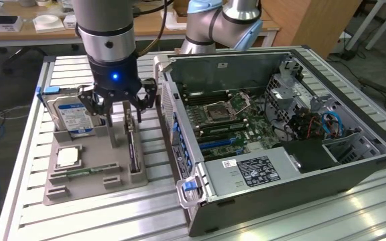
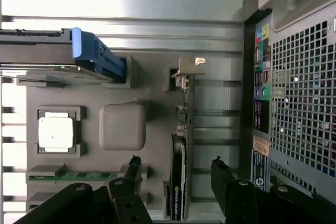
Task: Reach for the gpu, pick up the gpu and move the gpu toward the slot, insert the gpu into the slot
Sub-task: 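Pick up the gpu and move the gpu toward the slot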
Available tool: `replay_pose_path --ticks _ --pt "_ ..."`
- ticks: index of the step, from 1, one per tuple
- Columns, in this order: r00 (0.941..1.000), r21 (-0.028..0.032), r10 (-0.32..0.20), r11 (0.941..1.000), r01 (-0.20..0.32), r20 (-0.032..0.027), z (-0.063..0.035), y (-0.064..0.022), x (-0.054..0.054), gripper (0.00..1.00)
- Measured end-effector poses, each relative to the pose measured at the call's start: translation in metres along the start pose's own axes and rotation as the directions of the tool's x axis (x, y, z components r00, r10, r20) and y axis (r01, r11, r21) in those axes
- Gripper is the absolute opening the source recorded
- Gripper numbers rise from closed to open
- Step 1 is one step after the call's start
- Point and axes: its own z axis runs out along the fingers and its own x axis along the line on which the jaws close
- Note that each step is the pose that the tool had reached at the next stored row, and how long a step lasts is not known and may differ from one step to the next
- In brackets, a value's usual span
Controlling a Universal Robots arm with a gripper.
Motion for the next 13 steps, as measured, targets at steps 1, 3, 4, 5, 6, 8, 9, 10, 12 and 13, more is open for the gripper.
replay_pose_path --ticks 1,3,4,5,6,8,9,10,12,13 --pt "1.0000 0.0000 0.000 1.0000 0.000 0.0000 0.0014 -0.0001 0.000 0.65" --pt "1.0000 0.0000 0.000 1.0000 0.000 0.0000 0.0040 -0.0002 0.000 0.65" --pt "1.0000 0.0000 0.000 1.0000 0.000 0.0000 0.0054 -0.0002 0.000 0.65" --pt "1.0000 0.0000 0.000 1.0000 0.000 0.0000 0.0068 -0.0003 0.000 0.65" --pt "1.0000 0.0001 0.000 1.0000 0.000 0.0000 0.0083 -0.0003 0.000 0.65" --pt "1.0000 0.0000 0.000 1.0000 0.000 0.0000 0.0118 -0.0005 0.000 0.65" --pt "1.0000 0.0000 0.000 1.0000 0.000 0.0001 0.0136 -0.0006 0.000 0.65" --pt "1.0000 0.0000 0.000 1.0000 0.000 0.0001 0.0154 -0.0006 0.000 0.65" --pt "1.0000 0.0000 0.000 1.0000 0.000 0.0000 0.0190 -0.0008 0.000 0.65" --pt "1.0000 0.0000 0.000 1.0000 0.000 0.0000 0.0208 -0.0009 0.000 0.65"
